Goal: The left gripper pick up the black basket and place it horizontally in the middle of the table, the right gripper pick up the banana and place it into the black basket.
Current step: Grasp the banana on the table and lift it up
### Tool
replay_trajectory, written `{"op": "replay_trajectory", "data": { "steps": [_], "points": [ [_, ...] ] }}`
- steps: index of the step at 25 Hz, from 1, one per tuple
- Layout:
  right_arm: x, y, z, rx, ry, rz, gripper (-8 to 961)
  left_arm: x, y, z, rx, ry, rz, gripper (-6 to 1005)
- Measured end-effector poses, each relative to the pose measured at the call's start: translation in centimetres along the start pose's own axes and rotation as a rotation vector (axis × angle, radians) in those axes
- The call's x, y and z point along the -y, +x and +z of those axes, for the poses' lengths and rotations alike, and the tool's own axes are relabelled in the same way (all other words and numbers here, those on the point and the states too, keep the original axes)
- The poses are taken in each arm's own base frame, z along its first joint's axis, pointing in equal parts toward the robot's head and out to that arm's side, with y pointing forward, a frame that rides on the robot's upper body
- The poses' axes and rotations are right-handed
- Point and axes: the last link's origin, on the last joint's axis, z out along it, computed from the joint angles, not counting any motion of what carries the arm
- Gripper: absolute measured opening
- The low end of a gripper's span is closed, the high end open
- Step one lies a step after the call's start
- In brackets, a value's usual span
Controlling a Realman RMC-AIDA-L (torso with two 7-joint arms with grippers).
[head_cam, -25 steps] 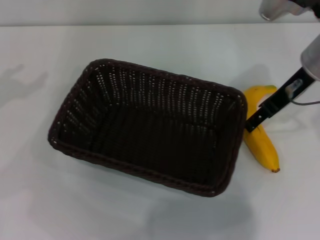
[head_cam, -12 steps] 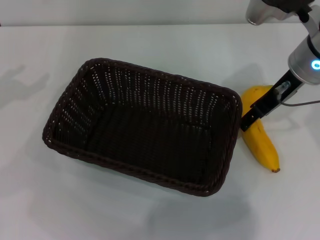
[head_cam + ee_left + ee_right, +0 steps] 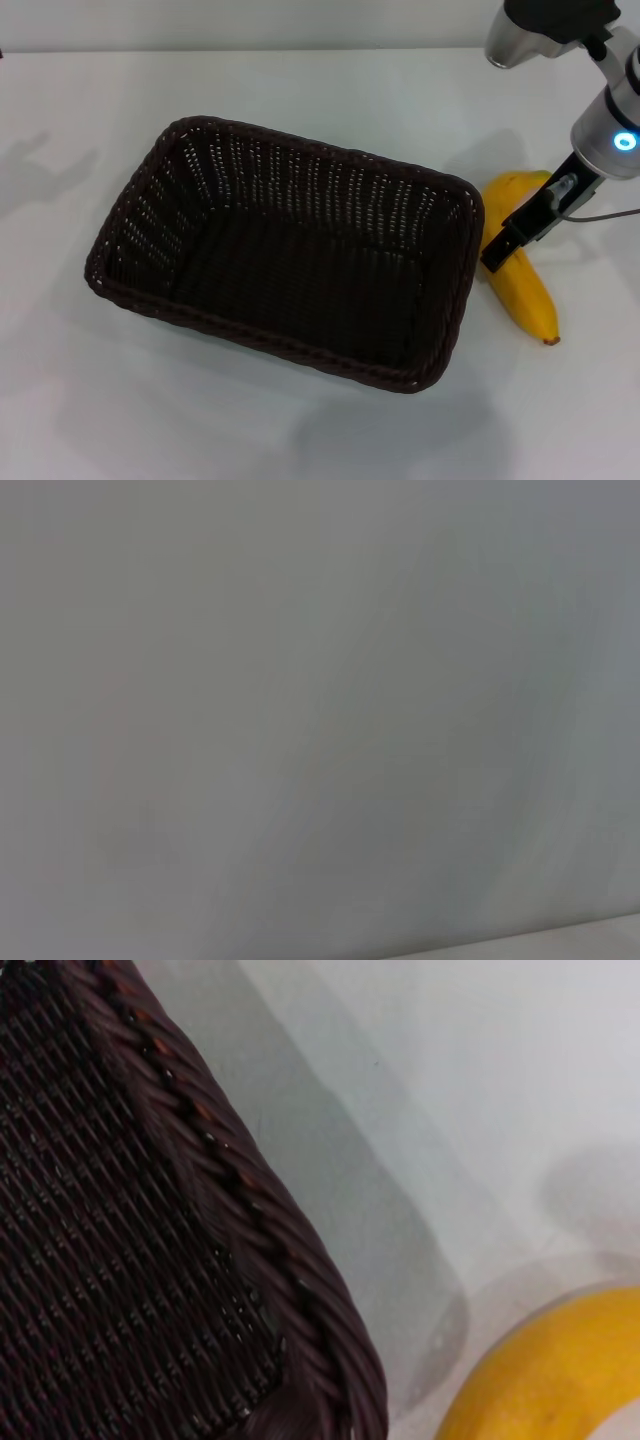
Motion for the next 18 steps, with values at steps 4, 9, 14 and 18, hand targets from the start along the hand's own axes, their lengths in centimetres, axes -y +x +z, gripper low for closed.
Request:
{"op": "replay_trajectory", "data": {
  "steps": [4, 9, 14, 18],
  "points": [
    [-0.33, -0.11, 0.28, -0.012, 0.004, -0.015, 699, -0.01, -0.03, 0.03, 0.000, 0.000, -0.001, 880],
    [-0.59, -0.18, 0.90, -0.041, 0.027, -0.035, 680, -0.03, -0.07, 0.07, 0.000, 0.000, -0.001, 880],
    [-0.53, -0.37, 0.79, -0.035, 0.043, -0.042, 661, -0.02, -0.08, 0.06, -0.001, 0.001, -0.002, 880],
    [-0.39, -0.35, 0.84, -0.035, 0.047, -0.050, 574, 0.00, -0.10, 0.05, -0.004, 0.004, -0.005, 880]
  ]
}}
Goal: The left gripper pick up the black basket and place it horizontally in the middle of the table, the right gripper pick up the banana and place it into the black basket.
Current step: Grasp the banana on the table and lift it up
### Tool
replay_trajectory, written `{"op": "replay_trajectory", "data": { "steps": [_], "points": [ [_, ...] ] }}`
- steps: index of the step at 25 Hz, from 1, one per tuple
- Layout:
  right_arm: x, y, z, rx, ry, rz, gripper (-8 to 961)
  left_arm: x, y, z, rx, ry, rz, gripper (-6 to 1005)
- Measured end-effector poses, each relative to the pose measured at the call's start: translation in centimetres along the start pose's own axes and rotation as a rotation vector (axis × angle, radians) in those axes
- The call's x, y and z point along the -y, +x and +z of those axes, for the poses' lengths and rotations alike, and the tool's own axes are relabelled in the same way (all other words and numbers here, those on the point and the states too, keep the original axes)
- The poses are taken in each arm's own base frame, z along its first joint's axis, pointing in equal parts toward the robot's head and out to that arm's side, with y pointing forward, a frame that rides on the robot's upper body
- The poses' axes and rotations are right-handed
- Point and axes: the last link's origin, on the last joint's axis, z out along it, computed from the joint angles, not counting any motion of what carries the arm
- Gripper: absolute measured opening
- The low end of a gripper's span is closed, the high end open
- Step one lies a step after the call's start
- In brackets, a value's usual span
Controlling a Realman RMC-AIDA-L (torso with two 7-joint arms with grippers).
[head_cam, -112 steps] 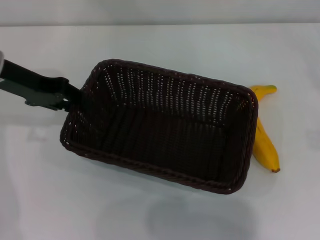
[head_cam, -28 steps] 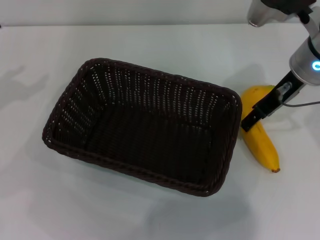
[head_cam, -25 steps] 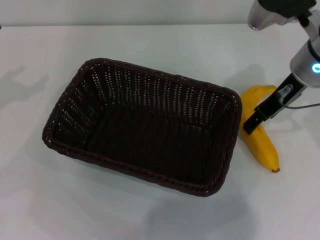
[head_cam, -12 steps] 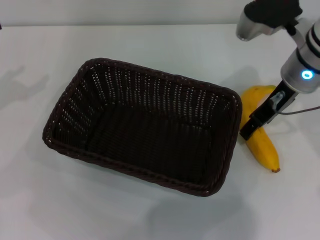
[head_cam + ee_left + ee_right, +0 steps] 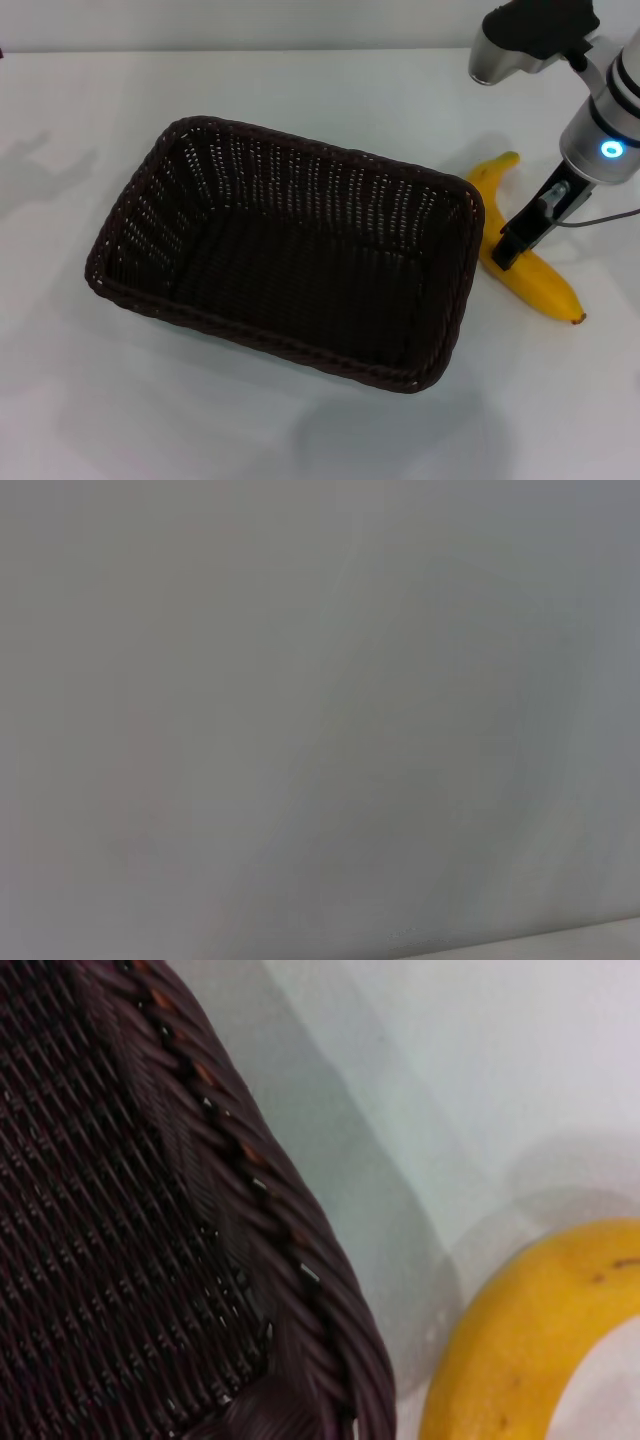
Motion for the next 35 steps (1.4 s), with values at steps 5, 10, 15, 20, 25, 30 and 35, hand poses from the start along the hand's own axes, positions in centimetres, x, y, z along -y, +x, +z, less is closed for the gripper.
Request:
{"op": "replay_trajectory", "data": {
  "steps": [5, 10, 15, 20, 25, 30, 35],
  "points": [
    [0.5, 0.1, -0.1, 0.005, 0.015, -0.003, 439, 0.0, 0.0, 0.0, -0.002, 0.003, -0.001, 880],
    [2.1, 0.3, -1.3, 0.052, 0.042, 0.015, 398, 0.1, 0.0, -0.1, -0.004, 0.005, -0.002, 880],
    [3.9, 0.6, -3.4, 0.126, 0.050, 0.036, 341, 0.1, 0.0, 0.0, -0.005, 0.005, -0.005, 880],
    [4.1, 0.9, -3.8, 0.124, 0.043, 0.013, 209, 0.0, 0.0, 0.0, -0.008, 0.004, -0.009, 880],
    [2.7, 0.7, -3.6, 0.098, 0.007, -0.046, 272, 0.0, 0.1, 0.0, -0.010, 0.003, -0.011, 880],
    [2.5, 0.3, -3.1, 0.092, 0.012, -0.054, 334, -0.1, 0.2, 0.2, -0.013, -0.002, -0.009, 880],
    [2.4, 0.0, -1.8, 0.062, -0.002, -0.048, 437, -0.1, 0.2, 0.3, -0.011, -0.004, -0.009, 880]
  ]
}}
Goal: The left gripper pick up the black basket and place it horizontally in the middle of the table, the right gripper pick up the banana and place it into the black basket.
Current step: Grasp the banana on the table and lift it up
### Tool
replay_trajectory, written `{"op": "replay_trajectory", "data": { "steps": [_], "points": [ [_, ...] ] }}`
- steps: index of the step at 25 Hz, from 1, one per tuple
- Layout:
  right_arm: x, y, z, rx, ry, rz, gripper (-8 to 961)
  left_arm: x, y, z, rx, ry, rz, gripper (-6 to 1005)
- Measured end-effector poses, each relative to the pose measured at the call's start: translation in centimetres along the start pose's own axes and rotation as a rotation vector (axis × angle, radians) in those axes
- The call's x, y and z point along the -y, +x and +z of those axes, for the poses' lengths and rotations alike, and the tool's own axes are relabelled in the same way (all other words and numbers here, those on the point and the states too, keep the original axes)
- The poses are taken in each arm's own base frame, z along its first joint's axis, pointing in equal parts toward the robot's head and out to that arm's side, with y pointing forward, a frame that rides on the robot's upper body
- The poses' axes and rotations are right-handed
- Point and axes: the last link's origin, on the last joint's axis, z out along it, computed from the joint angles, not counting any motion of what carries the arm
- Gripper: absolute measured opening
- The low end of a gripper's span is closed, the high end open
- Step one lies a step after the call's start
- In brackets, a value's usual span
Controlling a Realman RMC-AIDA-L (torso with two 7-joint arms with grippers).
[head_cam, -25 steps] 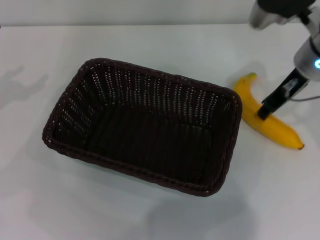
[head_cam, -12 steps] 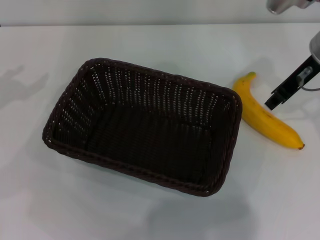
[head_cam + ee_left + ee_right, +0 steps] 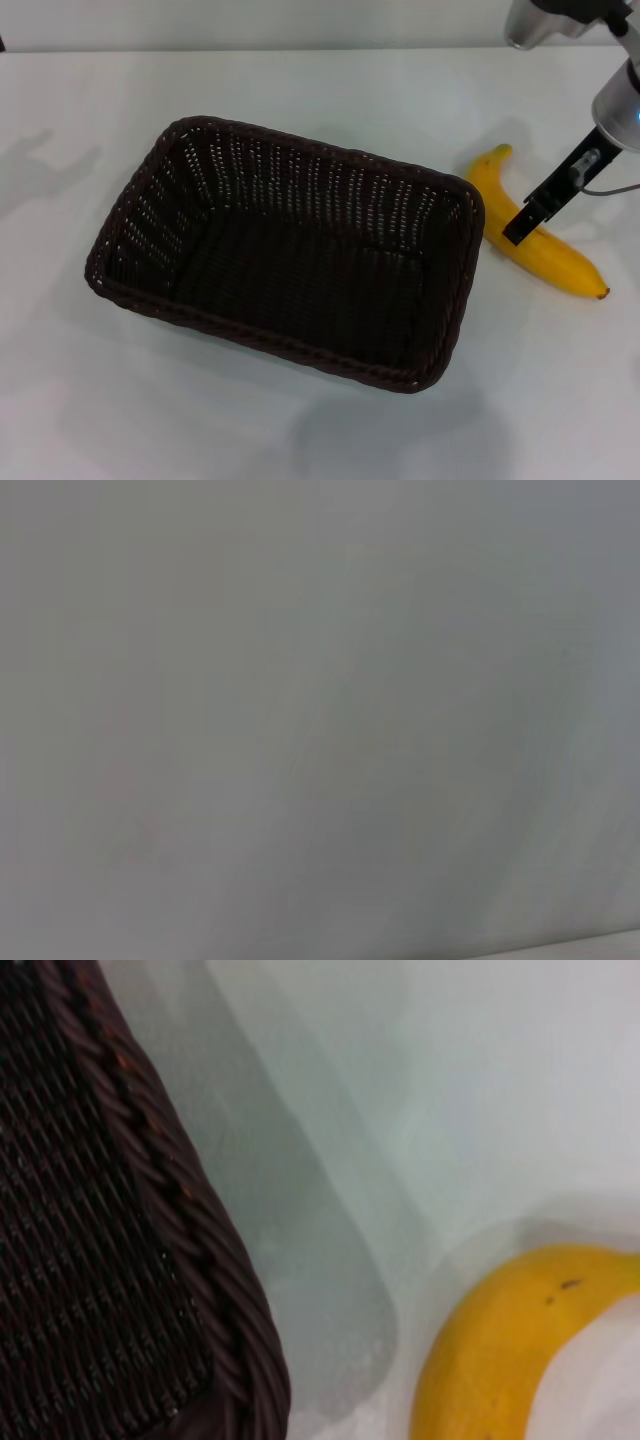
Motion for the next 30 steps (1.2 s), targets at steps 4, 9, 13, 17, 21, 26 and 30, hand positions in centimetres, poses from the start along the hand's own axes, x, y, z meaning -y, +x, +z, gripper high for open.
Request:
{"op": "replay_trajectory", "data": {
  "steps": [4, 9, 13, 17, 21, 26, 30],
  "points": [
    [-0.1, -0.1, 0.3, -0.009, -0.005, 0.001, 568, 0.0, -0.1, 0.1, 0.002, -0.001, -0.001, 880],
    [-0.2, -0.2, 1.0, -0.032, -0.005, 0.011, 825, -0.1, 0.0, 0.1, 0.003, -0.003, 0.001, 880],
    [-0.4, -0.3, 1.5, -0.050, -0.002, 0.005, 851, -0.1, -0.1, 0.1, 0.003, -0.003, 0.003, 880],
    [-0.6, -0.4, 1.9, -0.060, 0.004, 0.003, 856, -0.1, 0.0, 0.2, 0.002, -0.004, 0.005, 880],
    [-0.7, -0.4, 2.4, -0.080, 0.018, -0.004, 855, 0.0, 0.0, 0.1, 0.001, -0.002, 0.006, 880],
    [-0.7, -0.5, 2.8, -0.088, 0.038, -0.006, 823, 0.0, -0.1, 0.1, 0.002, 0.003, 0.006, 880],
    [-0.7, -0.6, 2.9, -0.088, 0.047, -0.005, 776, 0.1, -0.1, 0.1, 0.003, 0.004, 0.006, 880]
  ]
}}
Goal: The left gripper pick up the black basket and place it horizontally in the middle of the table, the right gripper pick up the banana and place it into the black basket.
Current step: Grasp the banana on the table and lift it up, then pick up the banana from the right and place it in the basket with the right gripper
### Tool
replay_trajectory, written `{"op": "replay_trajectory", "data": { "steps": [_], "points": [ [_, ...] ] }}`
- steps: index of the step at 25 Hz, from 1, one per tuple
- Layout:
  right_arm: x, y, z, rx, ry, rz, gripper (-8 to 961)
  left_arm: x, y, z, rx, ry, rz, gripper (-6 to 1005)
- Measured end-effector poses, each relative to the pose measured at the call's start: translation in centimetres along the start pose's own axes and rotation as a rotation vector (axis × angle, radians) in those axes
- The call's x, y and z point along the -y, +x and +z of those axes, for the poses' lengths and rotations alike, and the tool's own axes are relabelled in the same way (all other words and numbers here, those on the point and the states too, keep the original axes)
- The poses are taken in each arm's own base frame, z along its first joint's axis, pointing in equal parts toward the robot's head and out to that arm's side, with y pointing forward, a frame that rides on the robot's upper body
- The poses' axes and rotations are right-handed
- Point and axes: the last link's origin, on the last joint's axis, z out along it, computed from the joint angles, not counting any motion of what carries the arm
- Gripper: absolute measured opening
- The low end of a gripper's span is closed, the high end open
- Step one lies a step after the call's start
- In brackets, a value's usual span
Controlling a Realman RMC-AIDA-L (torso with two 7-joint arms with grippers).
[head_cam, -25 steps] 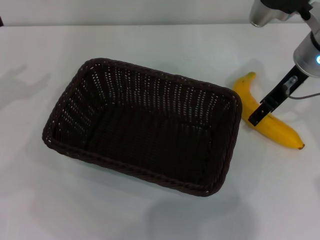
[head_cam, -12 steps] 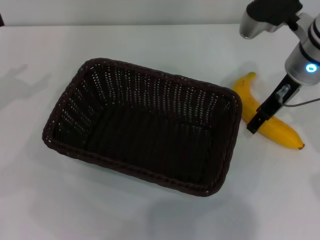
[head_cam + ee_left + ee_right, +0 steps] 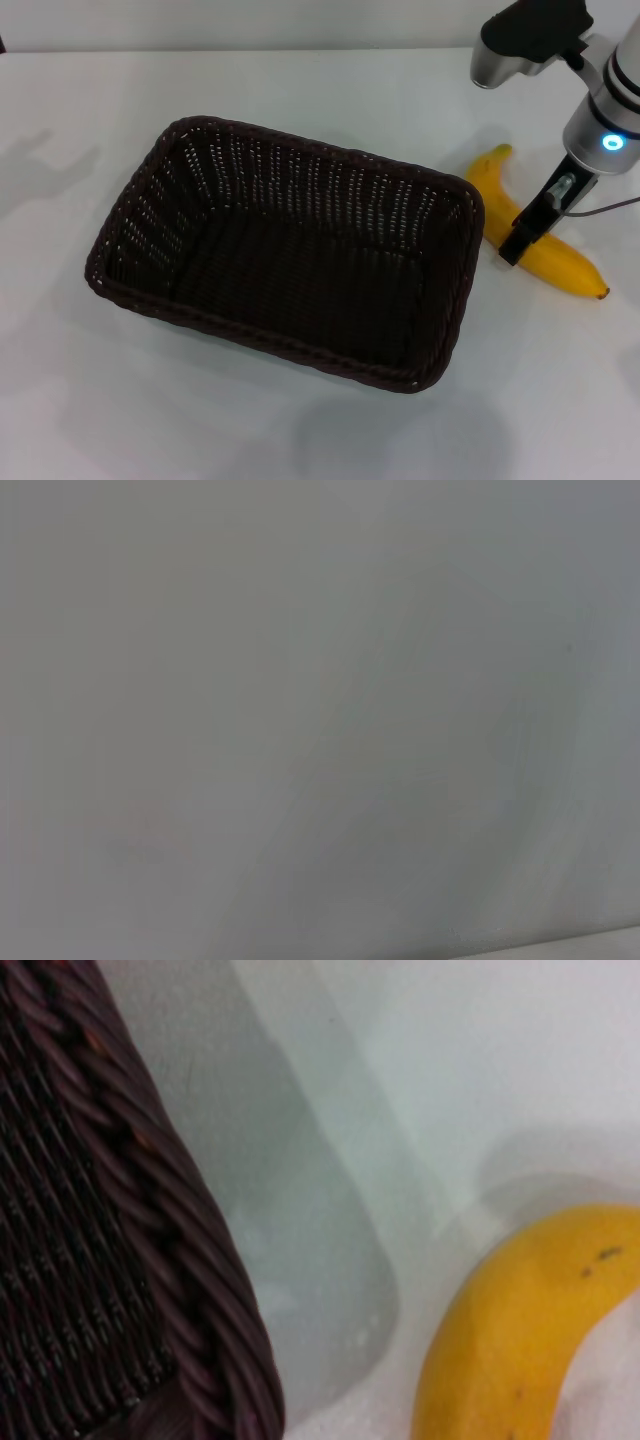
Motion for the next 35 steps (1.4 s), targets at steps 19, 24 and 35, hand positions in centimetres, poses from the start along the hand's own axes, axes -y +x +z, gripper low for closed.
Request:
{"op": "replay_trajectory", "data": {
  "steps": [19, 24, 35],
  "points": [
    [3.0, -0.5, -4.3, 0.162, 0.055, 0.015, 500, 0.2, -0.2, -0.3, -0.004, 0.015, -0.004, 880],
    [4.1, -1.0, -10.1, 0.378, 0.105, -0.024, 516, 0.2, -0.1, -0.3, -0.006, 0.015, -0.005, 880],
    [-4.7, -3.0, -11.9, 0.508, -0.142, -0.390, 551, 0.5, 0.1, -0.7, -0.031, 0.029, -0.015, 880]
  ]
}}
